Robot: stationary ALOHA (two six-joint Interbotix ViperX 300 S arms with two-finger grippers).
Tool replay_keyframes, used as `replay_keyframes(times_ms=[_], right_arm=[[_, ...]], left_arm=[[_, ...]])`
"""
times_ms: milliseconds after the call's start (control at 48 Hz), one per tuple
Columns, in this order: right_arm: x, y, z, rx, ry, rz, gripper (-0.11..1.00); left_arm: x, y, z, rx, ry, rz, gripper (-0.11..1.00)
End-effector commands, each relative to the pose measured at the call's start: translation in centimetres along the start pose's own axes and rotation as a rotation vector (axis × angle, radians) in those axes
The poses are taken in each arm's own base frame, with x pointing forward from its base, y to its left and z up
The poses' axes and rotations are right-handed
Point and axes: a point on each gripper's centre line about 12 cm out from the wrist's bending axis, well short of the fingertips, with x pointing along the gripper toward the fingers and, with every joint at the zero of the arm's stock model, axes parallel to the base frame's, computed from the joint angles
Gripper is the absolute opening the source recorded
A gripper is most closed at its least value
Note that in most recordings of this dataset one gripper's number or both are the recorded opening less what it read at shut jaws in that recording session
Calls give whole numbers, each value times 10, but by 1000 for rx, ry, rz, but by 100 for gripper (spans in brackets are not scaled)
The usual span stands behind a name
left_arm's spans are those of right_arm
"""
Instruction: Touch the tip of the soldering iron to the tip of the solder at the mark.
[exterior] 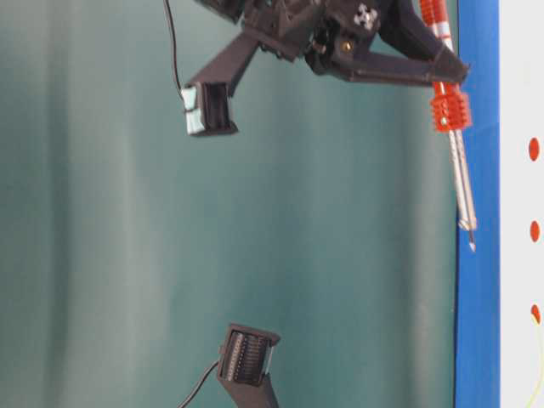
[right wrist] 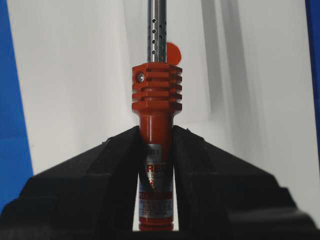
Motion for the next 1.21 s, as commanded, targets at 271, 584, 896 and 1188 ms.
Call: replay_keyframes(times_ms=[271, 584, 896, 1188], right_arm=[[11, 5, 31, -19, 14, -2, 6], [34, 5, 49, -57, 44, -19, 6], [43, 7, 48, -64, 75, -22, 6], [43, 8, 48, -72, 75, -20, 6]], left_arm=[[-5, -1, 9, 2, -27, -3, 2], [-5, -1, 9, 0, -26, -4, 2], [-5, -1, 10, 0, -29, -4, 2], [-5, -1, 10, 2, -27, -4, 2]])
